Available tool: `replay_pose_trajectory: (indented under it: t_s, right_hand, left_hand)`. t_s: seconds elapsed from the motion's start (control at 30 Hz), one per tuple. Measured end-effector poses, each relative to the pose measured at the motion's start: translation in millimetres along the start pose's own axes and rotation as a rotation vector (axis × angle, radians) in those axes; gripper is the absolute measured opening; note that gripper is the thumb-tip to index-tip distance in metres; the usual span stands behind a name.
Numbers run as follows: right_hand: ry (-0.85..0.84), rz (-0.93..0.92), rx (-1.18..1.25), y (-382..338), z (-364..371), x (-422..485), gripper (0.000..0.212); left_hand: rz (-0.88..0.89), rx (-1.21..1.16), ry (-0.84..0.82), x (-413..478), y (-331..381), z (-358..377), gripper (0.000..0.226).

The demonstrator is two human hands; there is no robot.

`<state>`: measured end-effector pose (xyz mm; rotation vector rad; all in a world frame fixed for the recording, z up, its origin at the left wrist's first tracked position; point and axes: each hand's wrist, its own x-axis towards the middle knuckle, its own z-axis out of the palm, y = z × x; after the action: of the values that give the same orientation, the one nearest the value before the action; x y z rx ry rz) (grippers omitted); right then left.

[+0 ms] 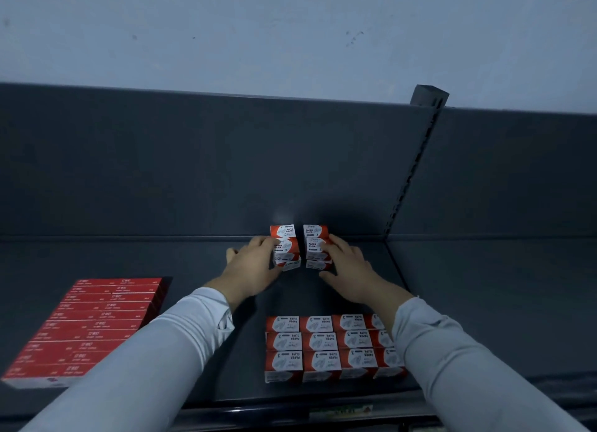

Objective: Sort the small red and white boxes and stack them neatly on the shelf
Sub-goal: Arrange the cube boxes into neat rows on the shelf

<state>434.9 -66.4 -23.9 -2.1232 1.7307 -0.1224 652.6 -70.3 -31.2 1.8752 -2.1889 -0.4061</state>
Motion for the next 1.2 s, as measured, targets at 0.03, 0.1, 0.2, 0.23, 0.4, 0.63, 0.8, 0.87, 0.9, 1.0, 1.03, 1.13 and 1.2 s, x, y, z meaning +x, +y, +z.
replay_pose_trajectory:
  t_s: [0.03,0.1,0.2,0.23,0.4,0.63,0.8,0.87,0.9,1.0,1.03,1.13,1.2]
  right_hand:
    - [0.036,-0.017,0.021,-0.1,-0.3,0.8,0.059]
    - [0.095,-0.054,0.075,-0.2,-0.1,2.2,0.046]
    - [0.155,-0.041,0.126,0.0,2.1,5.2,0.03]
    - [0.175,-0.023,0.135,0.0,1.6,5.7,0.027]
    - [0.147,0.046,0.312,1.8,-1.9,3.9,0.05]
    - [0.152,0.01,0.446,11.2,-8.3,-5.0,0.046]
    - [0.155,-0.053,0.72,11.3,-20.5,-19.8,0.043]
    - [0.159,-0.084,0.766,8.6,-25.6,-25.6,0.045]
    - [0.162,-0.098,0.778,6.6,-27.9,-28.4,0.046]
    - [0.187,-0.133,0.796,1.9,-34.9,-36.9,0.049]
    - [0.192,-0.144,0.802,0.6,-37.3,-40.3,0.05]
    - [0.201,-0.173,0.833,-2.5,-43.3,-49.3,0.046]
    - [0.213,-0.183,0.828,-5.1,-46.0,-54.7,0.044]
  left_hand:
    - [0.001,-0.006,0.024,2.5,-1.4,1.6,0.052]
    - [0.006,-0.013,0.068,6.5,-3.5,4.6,0.044]
    - [0.003,-0.057,0.131,8.7,-2.3,8.7,0.032]
    - [-0.008,-0.093,0.146,9.6,-2.2,9.9,0.029]
    - [0.0,-0.353,0.09,8.3,-2.0,9.1,0.048]
    - [0.1,-0.654,0.015,-3.9,-4.0,8.4,0.042]
    - [0.132,-0.965,-0.037,-15.3,12.6,-11.9,0.04]
    - [0.13,-1.02,-0.052,-17.4,16.1,-18.0,0.045]
    - [0.118,-1.028,-0.05,-18.4,17.3,-20.6,0.048]
    - [0.093,-1.064,-0.049,-22.4,20.7,-26.4,0.05]
    - [0.089,-1.088,-0.05,-24.1,21.4,-27.8,0.048]
    - [0.099,-1.147,-0.052,-32.2,24.2,-34.3,0.045]
    - [0.108,-1.16,-0.041,-38.1,25.9,-38.2,0.046]
